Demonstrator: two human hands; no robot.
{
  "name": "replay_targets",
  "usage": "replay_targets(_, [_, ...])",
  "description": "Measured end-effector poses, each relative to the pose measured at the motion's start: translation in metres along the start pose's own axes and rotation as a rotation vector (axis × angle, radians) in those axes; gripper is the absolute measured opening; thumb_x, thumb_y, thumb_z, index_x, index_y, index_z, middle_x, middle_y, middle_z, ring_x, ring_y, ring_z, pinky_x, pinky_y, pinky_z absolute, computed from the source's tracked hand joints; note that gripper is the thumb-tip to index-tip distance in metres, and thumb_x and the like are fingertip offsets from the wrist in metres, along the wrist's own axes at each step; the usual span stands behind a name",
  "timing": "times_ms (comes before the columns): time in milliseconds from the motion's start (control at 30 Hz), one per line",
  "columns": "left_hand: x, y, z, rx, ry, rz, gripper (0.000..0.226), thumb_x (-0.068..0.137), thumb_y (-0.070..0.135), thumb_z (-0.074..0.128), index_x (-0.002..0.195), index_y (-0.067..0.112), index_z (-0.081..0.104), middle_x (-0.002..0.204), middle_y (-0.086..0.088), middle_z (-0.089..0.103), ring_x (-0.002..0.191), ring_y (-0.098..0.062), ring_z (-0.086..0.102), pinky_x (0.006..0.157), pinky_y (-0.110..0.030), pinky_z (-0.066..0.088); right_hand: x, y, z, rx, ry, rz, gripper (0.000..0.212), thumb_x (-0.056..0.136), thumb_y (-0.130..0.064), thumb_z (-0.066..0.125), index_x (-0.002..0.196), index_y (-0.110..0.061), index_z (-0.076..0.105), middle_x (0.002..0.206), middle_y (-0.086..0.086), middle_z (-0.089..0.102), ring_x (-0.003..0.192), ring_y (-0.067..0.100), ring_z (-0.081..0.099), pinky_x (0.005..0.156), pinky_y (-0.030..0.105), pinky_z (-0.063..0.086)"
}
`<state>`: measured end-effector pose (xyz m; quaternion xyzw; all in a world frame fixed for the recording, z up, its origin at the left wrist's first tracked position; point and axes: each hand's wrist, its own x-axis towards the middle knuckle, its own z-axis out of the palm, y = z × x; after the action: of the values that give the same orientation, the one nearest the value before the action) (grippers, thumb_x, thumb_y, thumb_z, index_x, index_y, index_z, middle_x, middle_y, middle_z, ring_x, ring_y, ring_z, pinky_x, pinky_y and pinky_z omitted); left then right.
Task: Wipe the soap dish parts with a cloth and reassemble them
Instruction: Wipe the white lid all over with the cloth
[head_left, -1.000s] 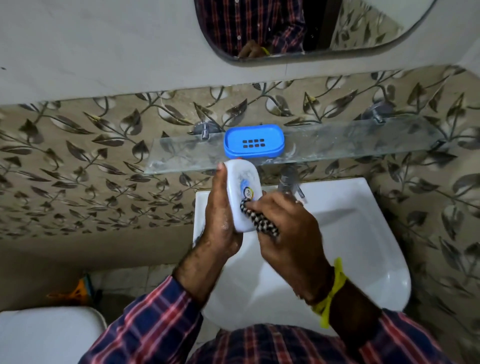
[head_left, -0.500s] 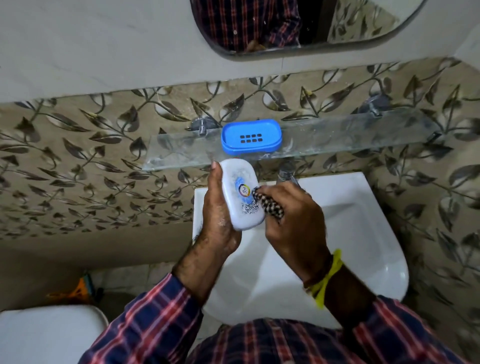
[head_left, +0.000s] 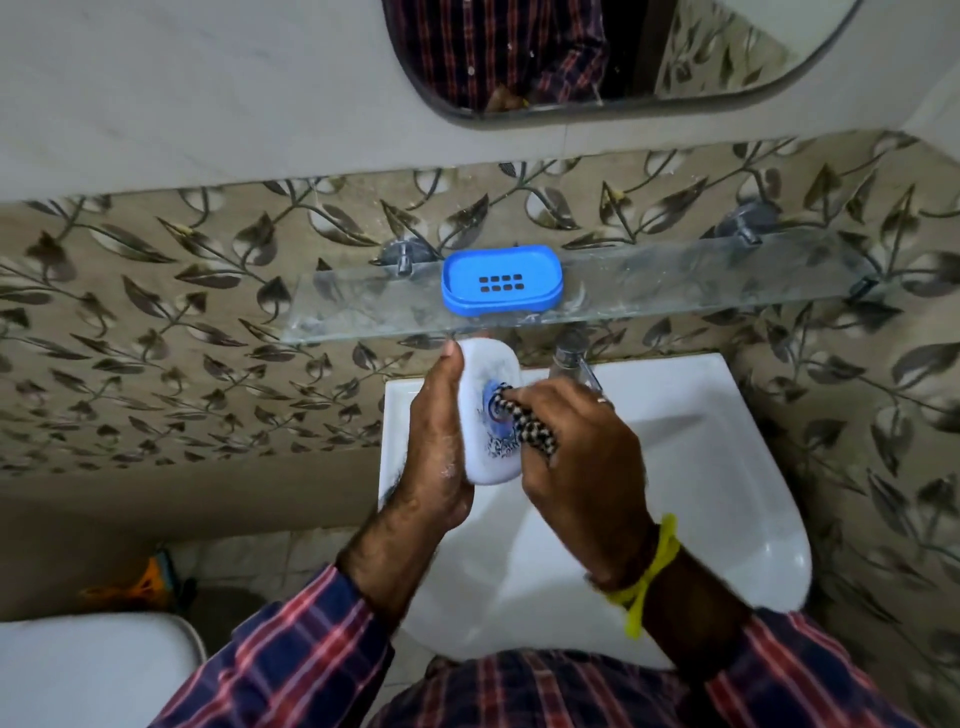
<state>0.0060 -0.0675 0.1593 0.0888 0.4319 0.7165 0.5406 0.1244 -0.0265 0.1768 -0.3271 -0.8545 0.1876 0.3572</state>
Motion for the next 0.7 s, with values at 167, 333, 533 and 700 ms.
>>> replay_targets(167, [-0.011,-0.010,-0.004,-0.117,-0.068,-0.048,0.057,0.094,0.052,0.049,0.124,0.008,0.070,0.130,-0.015,0.065,0.117,-0.023,0.064,0.105,-0.033,0.048,0.015,-0.005,0.006,0.075,0.030,-0.020,0.042,0.070,-0.009,0.054,0.108,-0.010,0.072,0.103,0.006,0.069,0.091,0.027,0.065,0.080,0.034,0.054])
replay_targets(333, [-0.009,-0.018,-0.010,0.031,0.045,-0.030,0.066,0.091,0.048,0.051,0.141,0.005,0.055,0.144,-0.017,0.058,0.136,-0.030,0.052,0.119,-0.043,0.035,0.014,-0.001,0.006,0.102,0.071,0.089,0.041,0.069,-0.001,0.061,0.106,-0.010,0.073,0.103,0.007,0.071,0.094,0.030,0.068,0.079,0.041,0.055])
replay_targets(533, [-0.006,-0.016,-0.013,0.046,-0.034,0.015,0.050,0.101,0.053,0.040,0.122,0.015,0.065,0.125,-0.011,0.065,0.115,-0.024,0.062,0.107,-0.040,0.044,0.010,-0.011,0.004,0.120,0.027,-0.082,0.046,0.069,-0.010,0.051,0.109,-0.012,0.074,0.111,0.003,0.071,0.101,0.022,0.067,0.088,0.032,0.054])
replay_targets(700, [-0.003,-0.012,-0.014,-0.100,-0.072,-0.040,0.059,0.100,0.057,0.041,0.112,0.012,0.077,0.112,-0.008,0.073,0.105,-0.016,0.070,0.098,-0.026,0.054,0.016,-0.015,0.007,0.111,0.003,-0.079,0.038,0.073,-0.008,0.055,0.107,-0.010,0.074,0.106,0.006,0.070,0.096,0.026,0.067,0.083,0.035,0.054])
